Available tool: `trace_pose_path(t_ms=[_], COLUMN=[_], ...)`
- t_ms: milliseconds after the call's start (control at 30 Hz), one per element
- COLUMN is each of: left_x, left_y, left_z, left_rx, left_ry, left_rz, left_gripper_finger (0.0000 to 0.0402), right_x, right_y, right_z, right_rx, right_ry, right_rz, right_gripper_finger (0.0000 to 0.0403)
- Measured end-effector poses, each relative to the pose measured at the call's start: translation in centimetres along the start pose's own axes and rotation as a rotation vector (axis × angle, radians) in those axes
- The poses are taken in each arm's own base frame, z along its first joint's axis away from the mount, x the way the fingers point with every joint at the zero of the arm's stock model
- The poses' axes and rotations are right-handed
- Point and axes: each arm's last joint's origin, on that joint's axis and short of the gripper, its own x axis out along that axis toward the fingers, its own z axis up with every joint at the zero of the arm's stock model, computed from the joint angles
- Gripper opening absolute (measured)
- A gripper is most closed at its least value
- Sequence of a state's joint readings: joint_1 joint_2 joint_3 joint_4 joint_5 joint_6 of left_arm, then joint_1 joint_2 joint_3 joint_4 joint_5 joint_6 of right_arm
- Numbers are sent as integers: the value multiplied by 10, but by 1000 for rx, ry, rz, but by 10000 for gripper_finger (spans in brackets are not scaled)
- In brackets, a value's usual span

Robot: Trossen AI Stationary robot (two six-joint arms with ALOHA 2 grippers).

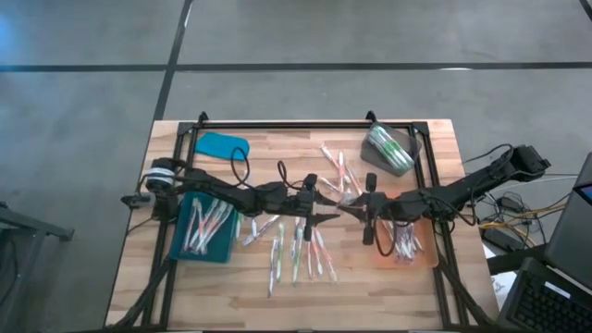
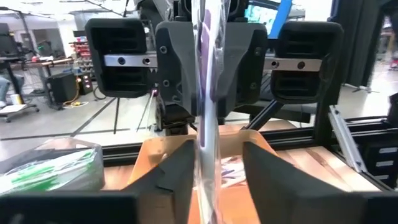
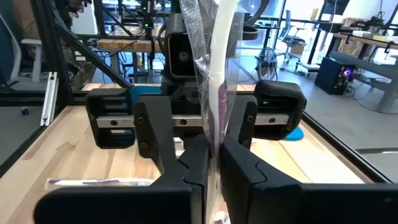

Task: Pick & Place Toothbrushes
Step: Put the purple toothbrush into the orange bin

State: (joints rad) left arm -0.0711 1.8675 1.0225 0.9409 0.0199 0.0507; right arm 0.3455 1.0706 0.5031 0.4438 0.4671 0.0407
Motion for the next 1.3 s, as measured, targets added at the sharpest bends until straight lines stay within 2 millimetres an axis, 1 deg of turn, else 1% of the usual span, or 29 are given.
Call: trace_pose_path(t_ms=[100,233,467,700,833,967,1167,1300], left_x=[0,0,-1,-10,-20,-34,-60,-80], left_y=[0,0,2,6,9,13,18,20], left_z=[0,-1,-3,9,20,33,47,51], left_rx=[0,3,10,55,75,97,98,73], left_ry=[5,10,59,170,258,349,493,577], left_rz=[7,10,14,73,160,283,539,726], left_gripper_finger=[173,192,191,191,191,191,190,190], right_x=[0,0,0,0,0,0,0,0], right_y=[0,0,0,0,0,0,0,0], right_z=[0,0,-1,-2,-2,-2,-2,-2], right_rx=[0,4,-1,-6,-5,-6,-5,7], right_ry=[1,1,10,20,19,20,20,20], right_rz=[0,1,6,6,6,6,6,5], right_gripper_finger=[19,21,22,22,22,22,22,22])
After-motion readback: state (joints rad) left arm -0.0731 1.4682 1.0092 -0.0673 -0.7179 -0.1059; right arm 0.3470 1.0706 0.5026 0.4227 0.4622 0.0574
